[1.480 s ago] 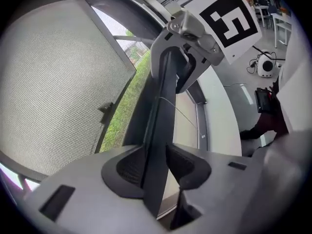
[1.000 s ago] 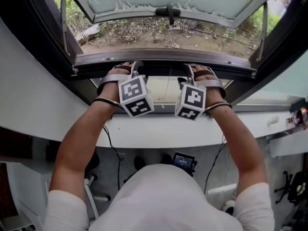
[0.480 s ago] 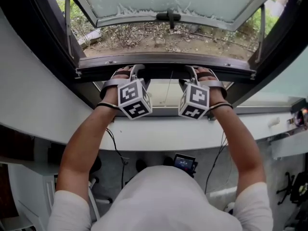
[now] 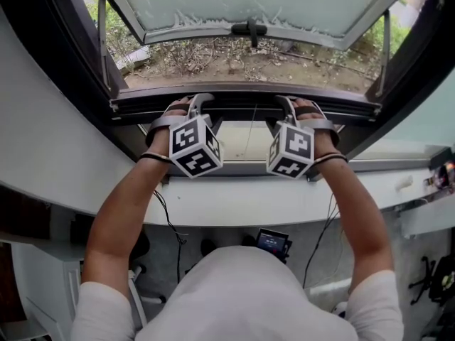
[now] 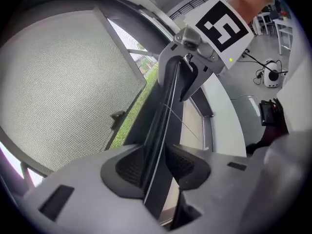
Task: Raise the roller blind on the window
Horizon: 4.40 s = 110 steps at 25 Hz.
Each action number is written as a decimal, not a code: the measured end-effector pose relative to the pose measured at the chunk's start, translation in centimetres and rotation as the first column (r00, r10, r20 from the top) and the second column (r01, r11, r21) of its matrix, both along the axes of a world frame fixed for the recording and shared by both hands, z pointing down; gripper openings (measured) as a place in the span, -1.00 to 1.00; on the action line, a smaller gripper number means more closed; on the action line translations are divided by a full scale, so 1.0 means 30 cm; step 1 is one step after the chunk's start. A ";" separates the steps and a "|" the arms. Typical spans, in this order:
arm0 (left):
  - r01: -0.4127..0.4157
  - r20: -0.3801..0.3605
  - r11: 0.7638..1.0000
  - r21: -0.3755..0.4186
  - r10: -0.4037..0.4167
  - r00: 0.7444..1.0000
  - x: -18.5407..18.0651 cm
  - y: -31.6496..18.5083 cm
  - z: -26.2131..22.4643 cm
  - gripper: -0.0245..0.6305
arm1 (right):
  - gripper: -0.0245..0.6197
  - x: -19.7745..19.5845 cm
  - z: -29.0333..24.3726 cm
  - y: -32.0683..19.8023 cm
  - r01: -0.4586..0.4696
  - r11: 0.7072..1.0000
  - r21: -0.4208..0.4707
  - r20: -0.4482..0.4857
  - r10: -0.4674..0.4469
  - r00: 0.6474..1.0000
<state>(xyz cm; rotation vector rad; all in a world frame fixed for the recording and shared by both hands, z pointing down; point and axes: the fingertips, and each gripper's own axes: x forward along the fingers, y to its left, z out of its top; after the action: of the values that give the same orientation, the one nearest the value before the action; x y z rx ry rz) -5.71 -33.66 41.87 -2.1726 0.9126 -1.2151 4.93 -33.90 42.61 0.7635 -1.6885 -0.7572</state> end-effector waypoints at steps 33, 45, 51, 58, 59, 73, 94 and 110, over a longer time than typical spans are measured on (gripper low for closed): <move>0.003 -0.172 0.991 0.137 0.021 0.985 -0.006 -0.016 -0.402 -0.50 | -0.30 -0.009 -0.386 -0.025 0.014 0.968 0.251 0.073 -0.033 0.997; 0.011 -0.199 0.982 0.186 0.027 0.980 -0.004 -0.021 -0.510 -0.50 | -0.30 -0.007 -0.492 -0.031 0.012 0.954 0.299 0.086 -0.039 0.996; 0.005 -0.212 0.981 0.193 0.037 0.976 -0.007 -0.020 -0.573 -0.50 | -0.30 -0.011 -0.556 -0.032 0.004 0.941 0.337 0.107 -0.043 0.993; 0.002 -0.227 0.980 0.197 0.043 0.973 -0.007 -0.024 -0.613 -0.50 | -0.30 -0.011 -0.596 -0.036 0.006 0.926 0.378 0.115 -0.053 0.992; 0.002 -0.228 0.980 0.197 0.044 0.973 -0.008 -0.025 -0.617 -0.50 | -0.30 -0.011 -0.600 -0.037 0.007 0.923 0.384 0.113 -0.054 0.992; 0.004 -0.227 0.975 0.222 0.047 0.973 -0.012 -0.029 -0.717 -0.51 | -0.30 -0.014 -0.713 -0.019 -0.004 0.884 0.468 0.202 -0.103 0.974; -0.015 -0.220 0.961 0.277 0.078 0.972 -0.009 -0.035 -0.918 -0.53 | -0.30 -0.007 -0.339 0.177 -0.107 0.990 0.097 0.686 0.011 0.727; -0.008 -0.246 0.939 0.343 0.098 0.964 -0.008 -0.034 -1.121 -0.53 | -0.30 0.035 -0.224 0.204 -0.144 0.990 0.006 0.712 0.097 0.695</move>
<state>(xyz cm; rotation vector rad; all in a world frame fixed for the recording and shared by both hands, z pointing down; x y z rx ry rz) -5.95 -34.69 8.25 -2.0831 1.0730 -0.6918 5.98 -27.79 35.88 1.3211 -2.2796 -0.4283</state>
